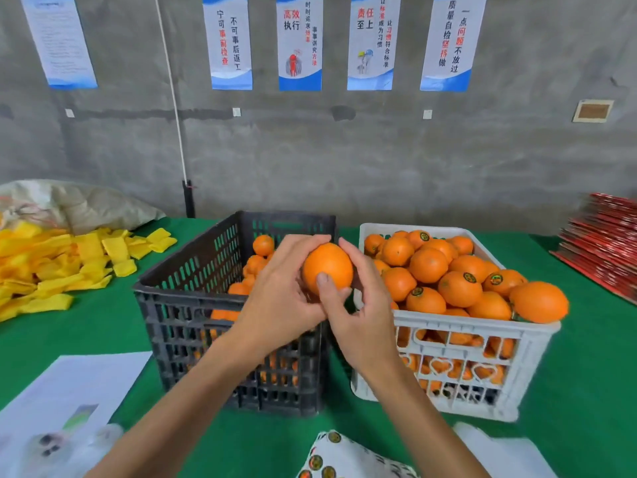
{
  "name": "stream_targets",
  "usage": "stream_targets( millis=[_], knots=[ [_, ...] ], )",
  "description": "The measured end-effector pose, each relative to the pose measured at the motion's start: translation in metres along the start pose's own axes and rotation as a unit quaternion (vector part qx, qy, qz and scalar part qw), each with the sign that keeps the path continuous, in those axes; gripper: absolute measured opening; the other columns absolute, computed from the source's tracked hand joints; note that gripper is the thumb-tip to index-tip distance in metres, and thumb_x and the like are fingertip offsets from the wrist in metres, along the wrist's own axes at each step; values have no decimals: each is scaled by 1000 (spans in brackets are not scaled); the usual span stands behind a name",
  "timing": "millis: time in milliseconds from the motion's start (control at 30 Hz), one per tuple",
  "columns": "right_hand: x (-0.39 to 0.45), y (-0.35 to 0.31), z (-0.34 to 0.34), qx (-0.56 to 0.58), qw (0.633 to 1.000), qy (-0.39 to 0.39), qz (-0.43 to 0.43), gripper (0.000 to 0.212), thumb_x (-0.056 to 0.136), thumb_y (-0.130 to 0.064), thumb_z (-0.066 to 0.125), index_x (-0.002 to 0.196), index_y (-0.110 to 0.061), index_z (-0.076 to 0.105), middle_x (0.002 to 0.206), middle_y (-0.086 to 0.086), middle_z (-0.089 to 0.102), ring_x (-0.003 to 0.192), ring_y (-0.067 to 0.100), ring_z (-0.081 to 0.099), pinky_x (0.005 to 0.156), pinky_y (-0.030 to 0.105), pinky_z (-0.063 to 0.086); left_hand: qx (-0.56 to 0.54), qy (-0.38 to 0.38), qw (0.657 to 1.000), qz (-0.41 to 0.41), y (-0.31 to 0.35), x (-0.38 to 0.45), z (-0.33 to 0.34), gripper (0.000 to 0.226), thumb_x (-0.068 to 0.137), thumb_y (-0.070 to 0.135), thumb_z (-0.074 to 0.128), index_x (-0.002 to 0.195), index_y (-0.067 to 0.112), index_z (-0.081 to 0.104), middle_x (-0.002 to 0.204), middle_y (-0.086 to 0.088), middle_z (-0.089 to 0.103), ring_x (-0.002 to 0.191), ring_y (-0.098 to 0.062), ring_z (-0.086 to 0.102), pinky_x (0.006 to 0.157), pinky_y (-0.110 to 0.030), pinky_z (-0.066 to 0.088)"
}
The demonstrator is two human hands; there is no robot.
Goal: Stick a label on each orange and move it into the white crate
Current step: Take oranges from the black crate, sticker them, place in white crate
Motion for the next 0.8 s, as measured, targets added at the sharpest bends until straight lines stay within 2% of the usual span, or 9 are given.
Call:
stream_targets(
  millis=[100, 233, 300, 333, 433, 500, 567, 667, 800],
  knots=[
    [-37, 8, -11, -7, 1000, -13, 15, 52, 97, -50, 64, 145, -33, 51, 139, -11, 56, 126, 14, 59, 97, 36, 56, -2, -2, 1000, -18, 8, -38, 13, 72, 81, 38, 89, 141, 14, 59, 137, 2, 55, 120, -10, 59, 94, -22, 53],
    [-91, 34, -15, -29, 998, -43, 45, 52, 96, -55, 63, 143, -33, 53, 138, -15, 56, 125, 8, 59, 94, 24, 54, -17, -31, 998, -42, -2, -96, 33, 69, 82, 36, 89, 140, 14, 59, 135, 2, 54, 122, -7, 57, 98, -18, 49],
    [-116, 53, -17, -37, 989, -88, 111, 50, 95, -57, 62, 140, -35, 58, 133, -19, 60, 120, 2, 60, 93, 18, 53, -17, -77, 993, -90, -12, -125, 44, 68, 83, 34, 89, 140, 18, 57, 133, 4, 53, 119, -10, 58, 96, -21, 52],
    [-128, 65, -20, -40, 981, -110, 153, 44, 97, -55, 61, 136, -34, 62, 128, -19, 65, 115, -1, 62, 93, 21, 54, -9, -103, 987, -127, -17, -141, 51, 67, 84, 34, 87, 141, 20, 55, 132, 5, 53, 117, -11, 60, 94, -22, 53],
    [-154, 103, -33, -129, 960, -148, 198, 28, 105, -39, 55, 114, -20, 74, 107, -4, 75, 98, 11, 67, 88, 43, 56, -30, -146, 943, -297, -32, -189, 70, 67, 89, 43, 82, 145, 28, 48, 132, 4, 54, 108, -15, 67, 90, -26, 58],
    [-166, 122, -41, -224, 927, -227, 196, 29, 105, -35, 54, 124, -22, 71, 122, -4, 71, 111, 14, 62, 98, 41, 51, -132, -120, 887, -425, -38, -216, 80, 70, 90, 50, 78, 147, 28, 45, 126, -6, 65, 93, -19, 76, 82, -25, 59],
    [-174, 135, -44, -286, 888, -315, 177, 42, 102, -44, 57, 136, -22, 65, 137, -8, 61, 124, 11, 50, 108, 36, 41, -196, -66, 850, -484, -43, -232, 88, 72, 88, 62, 72, 144, 25, 46, 106, -9, 77, 84, -19, 79, 86, -30, 59],
    [-176, 138, -40, -342, 853, -374, 126, 54, 98, -61, 54, 136, -24, 66, 135, -10, 55, 119, 13, 45, 103, 37, 38, -229, -19, 842, -489, -47, -240, 94, 59, 97, 62, 62, 140, 26, 44, 96, -10, 80, 82, -23, 80, 98, -51, 57],
    [-177, 132, -40, -350, 845, -396, 81, 53, 99, -65, 46, 131, -30, 70, 116, -13, 52, 101, 10, 42, 92, 36, 40, -236, -21, 853, -464, -47, -245, 96, 67, 93, 68, 57, 144, 27, 42, 94, -9, 80, 83, -23, 79, 95, -46, 59]
  ],
)
Point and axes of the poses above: each hand's wrist, its own x-axis towards the middle knuckle, its own z-axis out of the palm, y = z × x, the point moved 1 cm from there along x, towards the middle knuckle
